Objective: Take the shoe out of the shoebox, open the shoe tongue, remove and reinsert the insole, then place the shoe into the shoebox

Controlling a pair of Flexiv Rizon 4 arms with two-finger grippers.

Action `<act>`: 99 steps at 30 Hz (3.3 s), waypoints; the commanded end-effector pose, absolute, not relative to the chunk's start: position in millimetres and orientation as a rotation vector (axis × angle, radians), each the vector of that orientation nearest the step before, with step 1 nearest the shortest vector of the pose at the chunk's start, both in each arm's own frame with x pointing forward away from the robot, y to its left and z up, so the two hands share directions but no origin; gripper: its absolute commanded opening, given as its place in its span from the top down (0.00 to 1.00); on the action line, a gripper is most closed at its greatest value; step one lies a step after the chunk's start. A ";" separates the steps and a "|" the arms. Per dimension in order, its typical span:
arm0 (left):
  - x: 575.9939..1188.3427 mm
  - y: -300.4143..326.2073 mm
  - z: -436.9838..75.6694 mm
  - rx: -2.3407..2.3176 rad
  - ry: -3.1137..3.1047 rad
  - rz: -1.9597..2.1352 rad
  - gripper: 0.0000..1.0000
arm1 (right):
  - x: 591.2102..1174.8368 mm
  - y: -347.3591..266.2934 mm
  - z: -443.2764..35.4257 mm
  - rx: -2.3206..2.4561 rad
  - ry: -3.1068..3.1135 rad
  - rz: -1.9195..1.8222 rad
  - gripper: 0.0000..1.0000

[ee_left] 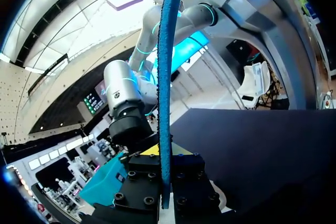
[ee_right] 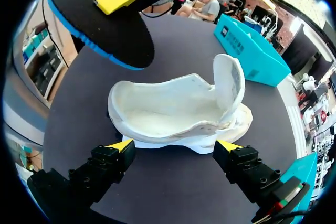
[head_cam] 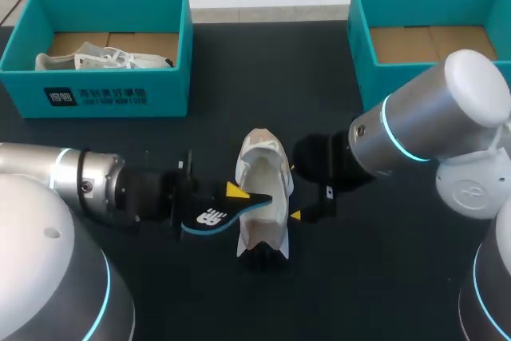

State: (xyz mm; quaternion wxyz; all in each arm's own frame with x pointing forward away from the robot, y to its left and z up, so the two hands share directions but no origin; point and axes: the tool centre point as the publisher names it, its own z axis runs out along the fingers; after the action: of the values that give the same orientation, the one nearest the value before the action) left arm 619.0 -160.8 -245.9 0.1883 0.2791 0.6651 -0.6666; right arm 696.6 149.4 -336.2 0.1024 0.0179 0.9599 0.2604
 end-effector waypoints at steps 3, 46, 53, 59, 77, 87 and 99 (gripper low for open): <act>626.7 -175.2 -260.7 0.780 1.865 -1.884 1.00 | 693.5 148.3 -333.8 0.057 2.829 0.759 0.00; 651.1 -191.4 -317.7 0.768 1.922 -1.802 1.00 | 693.5 148.3 -333.8 0.057 2.829 0.759 0.00; 658.3 -198.0 -323.4 0.818 1.918 -1.777 1.00 | 693.5 148.3 -333.8 0.057 2.829 0.759 0.00; 661.3 -197.3 -329.7 0.821 1.912 -1.780 1.00 | 693.5 148.3 -333.8 0.057 2.829 0.759 0.00; 679.4 -188.9 -361.8 0.802 1.981 -1.719 1.00 | 693.5 148.3 -333.8 0.057 2.829 0.759 0.00; 685.5 -190.0 -364.4 0.768 1.994 -1.733 1.00 | 693.5 148.3 -333.8 0.057 2.829 0.759 0.00; 680.4 -180.2 -345.3 0.745 1.957 -1.753 0.59 | 693.5 148.3 -333.8 0.057 2.829 0.759 0.00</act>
State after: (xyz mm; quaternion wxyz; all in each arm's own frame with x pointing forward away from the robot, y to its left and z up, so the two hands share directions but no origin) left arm 686.2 -185.5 -345.4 0.2006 0.2687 0.7015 -0.6289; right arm 694.6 147.4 -332.5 0.1046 0.0188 0.9604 0.2575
